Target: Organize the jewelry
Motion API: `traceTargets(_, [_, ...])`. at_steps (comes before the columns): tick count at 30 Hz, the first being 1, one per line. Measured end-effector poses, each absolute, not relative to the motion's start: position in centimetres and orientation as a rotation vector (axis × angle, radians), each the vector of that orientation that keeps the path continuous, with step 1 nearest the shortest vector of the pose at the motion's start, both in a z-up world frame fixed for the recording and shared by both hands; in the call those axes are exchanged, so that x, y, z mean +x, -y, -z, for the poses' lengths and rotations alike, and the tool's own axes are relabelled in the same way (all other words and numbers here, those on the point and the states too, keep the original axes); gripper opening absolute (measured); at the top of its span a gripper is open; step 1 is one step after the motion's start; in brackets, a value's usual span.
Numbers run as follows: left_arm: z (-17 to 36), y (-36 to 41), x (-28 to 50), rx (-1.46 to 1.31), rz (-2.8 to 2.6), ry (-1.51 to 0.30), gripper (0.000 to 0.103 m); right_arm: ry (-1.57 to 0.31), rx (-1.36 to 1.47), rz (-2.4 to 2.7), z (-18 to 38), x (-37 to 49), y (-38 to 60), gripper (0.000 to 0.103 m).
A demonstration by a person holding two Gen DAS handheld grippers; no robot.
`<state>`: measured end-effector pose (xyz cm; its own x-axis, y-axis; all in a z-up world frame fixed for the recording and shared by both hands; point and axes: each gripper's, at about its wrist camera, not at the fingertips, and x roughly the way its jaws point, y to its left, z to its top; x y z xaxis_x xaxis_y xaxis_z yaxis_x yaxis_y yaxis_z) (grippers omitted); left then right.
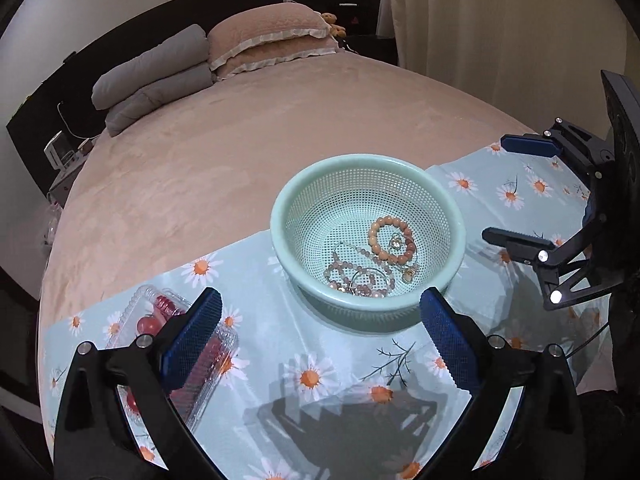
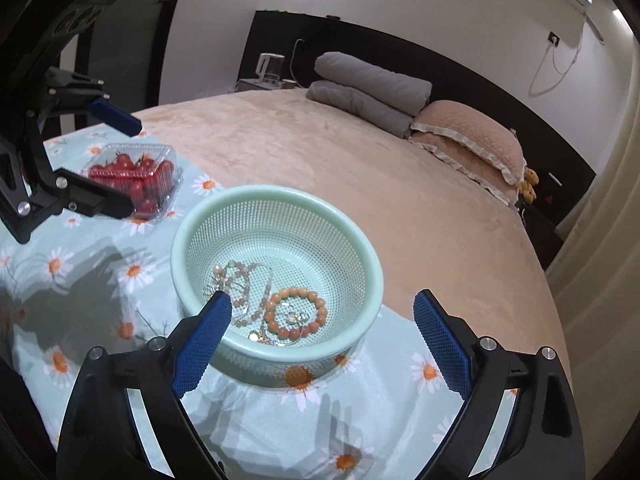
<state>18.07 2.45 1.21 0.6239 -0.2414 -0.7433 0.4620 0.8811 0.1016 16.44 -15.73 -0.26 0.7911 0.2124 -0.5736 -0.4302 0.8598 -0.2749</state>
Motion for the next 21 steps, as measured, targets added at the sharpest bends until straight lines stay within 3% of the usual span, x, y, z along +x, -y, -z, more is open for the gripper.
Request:
traceTargets(9, [-1.5,-1.9,11.1,0.353,0.343,-0.723,0.097,-0.528,-0.23,-0.307,-2.9,10.8,16.6,0.091])
traceTargets(21, [-0.4,-0.3,3.0,0.381,0.278,-0.587,0.097,-0.556,-0.195,-0.282,-1.2,4.4,16.0,0.092])
